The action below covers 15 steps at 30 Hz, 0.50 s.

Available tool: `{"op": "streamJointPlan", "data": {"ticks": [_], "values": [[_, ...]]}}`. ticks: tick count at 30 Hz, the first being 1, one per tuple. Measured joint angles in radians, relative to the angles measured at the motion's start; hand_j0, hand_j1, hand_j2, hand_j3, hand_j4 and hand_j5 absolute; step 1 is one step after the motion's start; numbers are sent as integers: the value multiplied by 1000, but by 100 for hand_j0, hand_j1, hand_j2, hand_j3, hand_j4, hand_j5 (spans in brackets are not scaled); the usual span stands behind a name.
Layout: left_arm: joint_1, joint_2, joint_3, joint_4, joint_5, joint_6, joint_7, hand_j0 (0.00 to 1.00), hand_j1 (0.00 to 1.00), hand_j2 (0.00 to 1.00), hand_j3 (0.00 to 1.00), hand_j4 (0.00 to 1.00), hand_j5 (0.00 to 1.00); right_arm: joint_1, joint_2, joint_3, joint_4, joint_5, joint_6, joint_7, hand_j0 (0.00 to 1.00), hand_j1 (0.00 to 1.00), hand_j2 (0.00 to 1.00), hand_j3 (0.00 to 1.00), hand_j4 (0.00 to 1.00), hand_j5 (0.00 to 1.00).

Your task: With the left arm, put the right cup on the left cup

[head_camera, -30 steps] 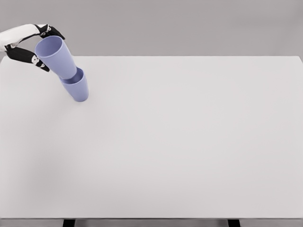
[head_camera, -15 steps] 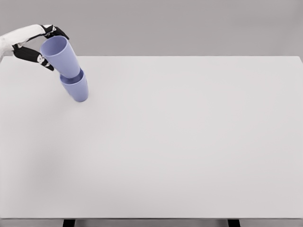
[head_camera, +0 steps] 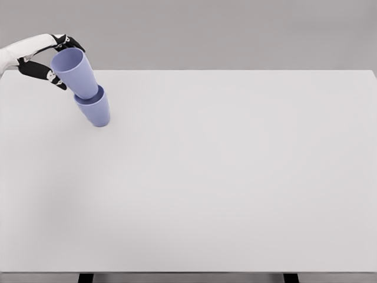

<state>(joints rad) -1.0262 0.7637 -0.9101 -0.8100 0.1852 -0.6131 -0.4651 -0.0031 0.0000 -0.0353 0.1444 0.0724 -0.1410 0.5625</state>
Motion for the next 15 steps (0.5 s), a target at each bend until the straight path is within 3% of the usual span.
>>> {"op": "streamJointPlan", "data": {"ticks": [15], "values": [[-2,-28,-1,36,-13,0,1,54,54,54,54,54,54,0,0,0,0,0,0,0,100,100,100,100,100,100]]}}
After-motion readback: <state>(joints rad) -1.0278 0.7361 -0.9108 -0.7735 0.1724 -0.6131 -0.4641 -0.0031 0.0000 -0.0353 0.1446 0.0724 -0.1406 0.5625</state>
